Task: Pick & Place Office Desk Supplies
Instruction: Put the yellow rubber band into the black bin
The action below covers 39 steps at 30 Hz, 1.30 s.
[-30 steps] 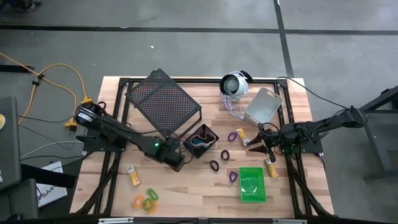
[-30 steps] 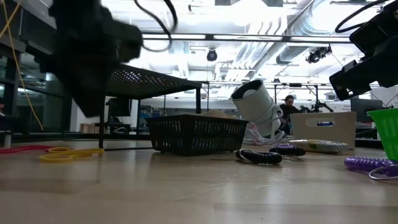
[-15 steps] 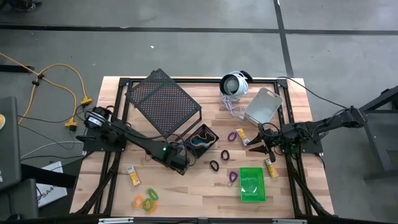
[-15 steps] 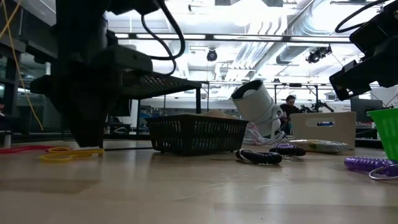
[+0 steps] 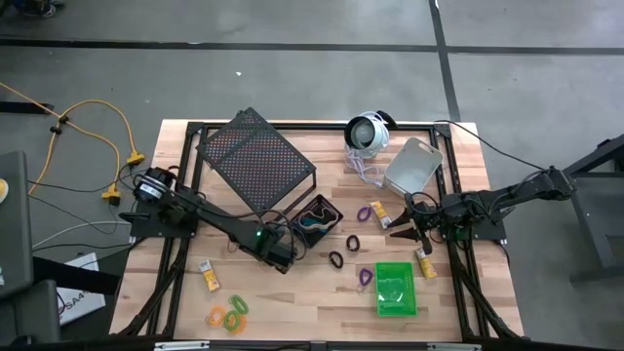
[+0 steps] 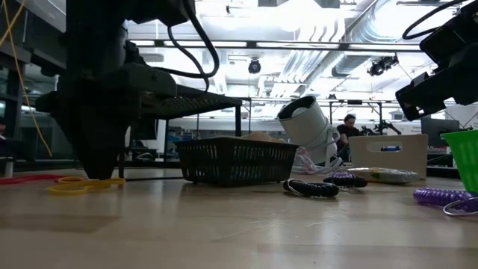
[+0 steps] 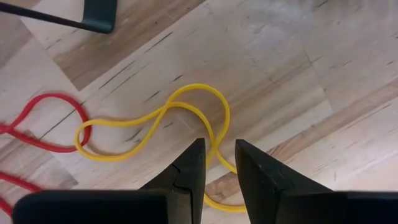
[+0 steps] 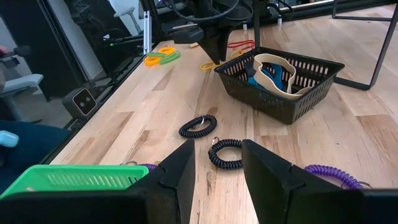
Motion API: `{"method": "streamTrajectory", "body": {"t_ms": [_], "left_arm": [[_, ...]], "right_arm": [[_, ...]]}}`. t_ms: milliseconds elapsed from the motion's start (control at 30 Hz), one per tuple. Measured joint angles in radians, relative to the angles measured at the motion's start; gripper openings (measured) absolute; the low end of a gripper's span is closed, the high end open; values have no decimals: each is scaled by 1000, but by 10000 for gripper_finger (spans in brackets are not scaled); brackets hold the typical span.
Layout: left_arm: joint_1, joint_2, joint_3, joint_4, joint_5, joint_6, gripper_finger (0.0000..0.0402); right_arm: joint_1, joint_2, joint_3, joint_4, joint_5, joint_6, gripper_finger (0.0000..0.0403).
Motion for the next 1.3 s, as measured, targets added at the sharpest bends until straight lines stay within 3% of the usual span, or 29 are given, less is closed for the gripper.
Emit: {"method": "streamTrajectory", "body": {"t_ms": [733, 1033, 1300], "left_arm": [[-2, 26, -11, 17, 13, 7, 82], [-2, 26, -11, 0, 13, 7, 10], [-5, 12, -13, 0, 14, 19, 2]], "right_arm": [[0, 0, 0, 0, 0, 0, 120], [0, 0, 0, 0, 0, 0, 120], [0, 0, 0, 0, 0, 0, 120]]}}
